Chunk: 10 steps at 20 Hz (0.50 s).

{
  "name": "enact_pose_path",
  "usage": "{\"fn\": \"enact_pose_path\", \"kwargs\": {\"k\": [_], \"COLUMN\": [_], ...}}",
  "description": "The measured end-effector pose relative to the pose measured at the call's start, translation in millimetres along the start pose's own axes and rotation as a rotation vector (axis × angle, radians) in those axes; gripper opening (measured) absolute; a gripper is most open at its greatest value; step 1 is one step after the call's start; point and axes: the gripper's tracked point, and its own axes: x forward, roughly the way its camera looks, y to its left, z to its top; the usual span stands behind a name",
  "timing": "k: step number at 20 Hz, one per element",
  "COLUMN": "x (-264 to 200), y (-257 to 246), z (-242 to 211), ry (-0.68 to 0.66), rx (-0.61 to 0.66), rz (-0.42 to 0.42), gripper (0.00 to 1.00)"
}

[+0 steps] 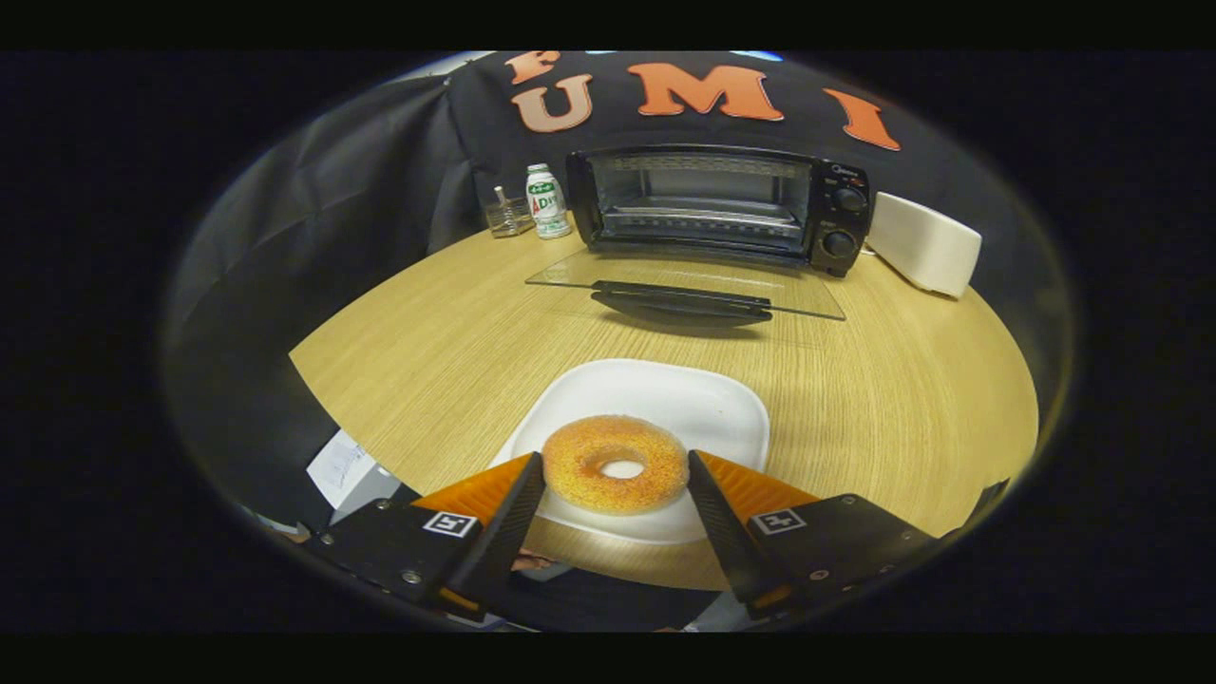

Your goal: Open the toaster oven, put the food inside, and close the toaster oven door.

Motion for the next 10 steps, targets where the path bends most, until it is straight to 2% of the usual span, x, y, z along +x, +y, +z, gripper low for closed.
{"fn": "enact_pose_path", "kwargs": {"k": [5, 10], "x": [-2.2, -4.7], "y": [4.6, 6.1], "z": [9.1, 51.1], "ry": [-0.026, -0.114], "rx": [0.030, 0.094], "rz": [0.023, 0.052], "gripper": [0.70, 0.66]}}
